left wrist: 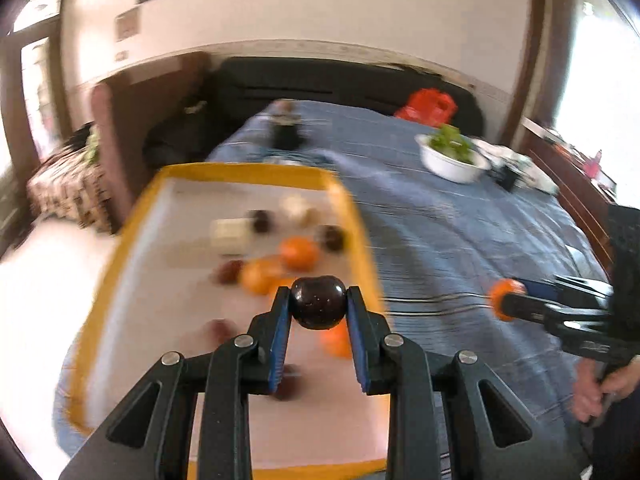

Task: Organize fruits
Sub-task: 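Carry the dark plum and orange over the yellow tray with both tools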

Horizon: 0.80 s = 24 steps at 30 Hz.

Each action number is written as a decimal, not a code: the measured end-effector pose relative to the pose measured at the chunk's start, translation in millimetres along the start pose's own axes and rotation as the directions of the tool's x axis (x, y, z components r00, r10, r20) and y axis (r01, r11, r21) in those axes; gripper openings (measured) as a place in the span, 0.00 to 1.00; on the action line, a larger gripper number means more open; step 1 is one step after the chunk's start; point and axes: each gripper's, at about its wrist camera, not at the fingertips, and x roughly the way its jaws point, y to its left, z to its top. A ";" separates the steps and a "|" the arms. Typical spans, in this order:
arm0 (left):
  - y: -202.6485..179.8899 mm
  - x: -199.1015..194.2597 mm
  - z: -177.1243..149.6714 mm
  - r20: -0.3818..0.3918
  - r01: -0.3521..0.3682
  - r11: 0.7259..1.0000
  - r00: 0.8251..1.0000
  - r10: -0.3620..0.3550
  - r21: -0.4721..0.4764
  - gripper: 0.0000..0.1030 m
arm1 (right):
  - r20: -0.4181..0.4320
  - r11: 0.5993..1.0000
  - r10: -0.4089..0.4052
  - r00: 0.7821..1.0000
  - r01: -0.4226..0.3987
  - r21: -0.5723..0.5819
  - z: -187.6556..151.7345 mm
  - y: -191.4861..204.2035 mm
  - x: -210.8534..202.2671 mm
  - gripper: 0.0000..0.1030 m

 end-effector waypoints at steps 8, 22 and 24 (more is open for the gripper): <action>65.7 12.9 -9.2 -0.026 -0.036 0.990 0.999 0.033 -0.139 0.26 | -0.079 0.992 0.109 0.991 -0.104 0.067 20.6 46.6 23.9 0.39; 87.5 18.3 -29.8 -0.044 -0.046 0.991 0.998 0.040 -0.124 0.26 | -0.157 0.983 0.164 0.974 -0.149 0.105 37.5 120.4 105.3 0.40; 88.8 16.8 -34.1 -0.045 -0.054 0.992 0.998 0.049 -0.116 0.26 | -0.162 0.985 0.156 0.974 -0.142 0.094 38.2 124.9 112.2 0.40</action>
